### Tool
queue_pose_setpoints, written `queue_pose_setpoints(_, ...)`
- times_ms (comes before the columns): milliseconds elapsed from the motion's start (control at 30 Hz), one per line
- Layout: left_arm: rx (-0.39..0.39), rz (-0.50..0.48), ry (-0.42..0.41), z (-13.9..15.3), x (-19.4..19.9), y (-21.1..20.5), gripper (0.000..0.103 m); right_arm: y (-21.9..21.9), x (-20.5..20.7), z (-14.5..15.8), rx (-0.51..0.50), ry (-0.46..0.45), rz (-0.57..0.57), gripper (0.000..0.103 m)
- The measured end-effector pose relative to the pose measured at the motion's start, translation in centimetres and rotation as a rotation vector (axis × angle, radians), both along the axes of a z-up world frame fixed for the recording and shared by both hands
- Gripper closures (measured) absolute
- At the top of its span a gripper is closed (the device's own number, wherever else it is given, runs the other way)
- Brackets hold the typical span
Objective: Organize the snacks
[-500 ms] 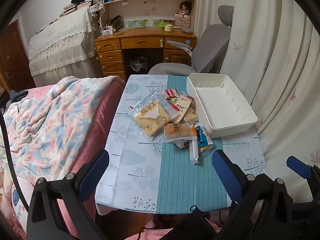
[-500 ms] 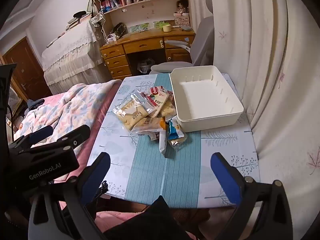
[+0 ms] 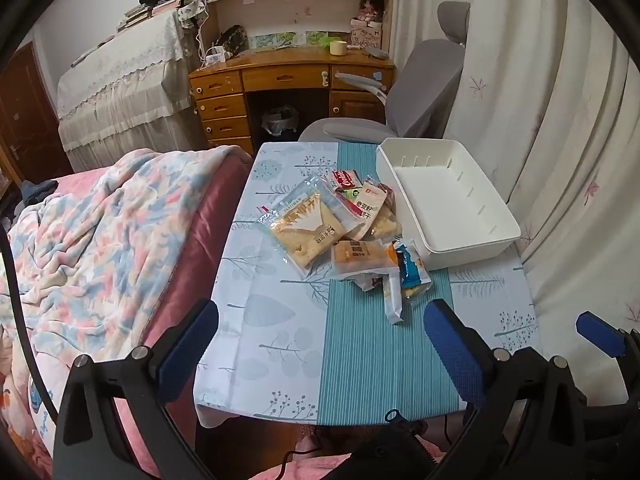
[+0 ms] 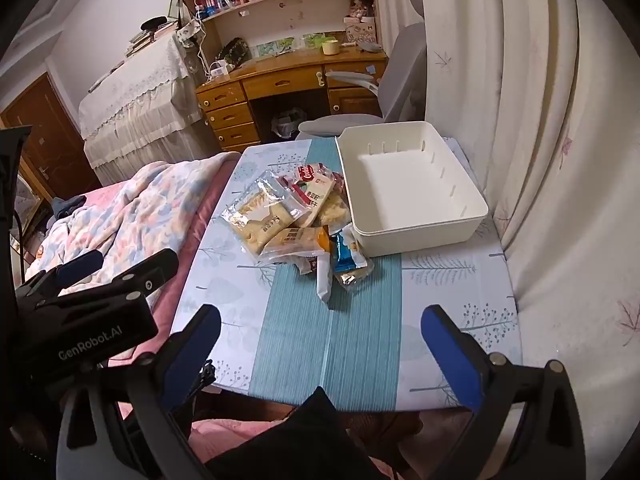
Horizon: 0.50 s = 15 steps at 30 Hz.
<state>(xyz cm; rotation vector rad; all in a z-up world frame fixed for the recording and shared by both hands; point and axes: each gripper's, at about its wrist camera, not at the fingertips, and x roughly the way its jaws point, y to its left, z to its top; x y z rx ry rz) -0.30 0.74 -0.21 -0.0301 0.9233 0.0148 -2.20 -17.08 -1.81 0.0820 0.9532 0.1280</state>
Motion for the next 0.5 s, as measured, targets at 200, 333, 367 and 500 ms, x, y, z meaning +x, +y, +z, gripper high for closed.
queue_pose_setpoints(200,0.009,-0.005,0.017,-0.4,0.7,-0.7,0.001,-0.4,0.5,0.4,0.002,0.011,0.001,0.002)
queue_pose_setpoints(333,0.011,-0.008,0.024,-0.6,0.8,-1.1,0.001,-0.5,0.4,0.3,0.002,0.013,0.002,0.002)
queue_pose_setpoints(367,0.01,-0.007,0.024,-0.6,0.8,-1.0,0.001,-0.5,0.4,0.3,0.001,0.015,0.002,0.002)
queue_pose_setpoints(500,0.01,-0.003,0.034,-0.7,0.9,-1.6,0.001,-0.7,0.3,0.1,0.0,0.016,0.008,0.002)
